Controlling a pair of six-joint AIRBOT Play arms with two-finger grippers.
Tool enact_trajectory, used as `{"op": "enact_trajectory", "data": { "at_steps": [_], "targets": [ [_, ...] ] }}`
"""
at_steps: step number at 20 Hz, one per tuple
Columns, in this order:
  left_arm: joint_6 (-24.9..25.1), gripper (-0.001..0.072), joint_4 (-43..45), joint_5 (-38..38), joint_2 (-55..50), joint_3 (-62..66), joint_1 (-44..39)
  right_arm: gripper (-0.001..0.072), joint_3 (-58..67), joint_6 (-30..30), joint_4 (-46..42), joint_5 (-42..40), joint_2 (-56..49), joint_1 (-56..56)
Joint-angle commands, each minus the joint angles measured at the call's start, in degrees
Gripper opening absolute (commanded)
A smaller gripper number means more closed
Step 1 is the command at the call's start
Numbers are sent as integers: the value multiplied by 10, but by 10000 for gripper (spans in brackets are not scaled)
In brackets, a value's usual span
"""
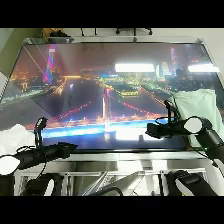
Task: Fold the shirts.
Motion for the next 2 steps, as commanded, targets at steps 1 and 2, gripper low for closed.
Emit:
{"op": "enact_trajectory", "data": {
  "at_steps": [1, 2],
  "targets": [
    [-9, 13, 0, 4, 38, -8, 15, 17, -3, 0, 4, -4, 1, 3],
    [-9, 13, 0, 0, 44, -8, 22, 18, -3, 0, 4, -4, 1, 3]
  ]
}}
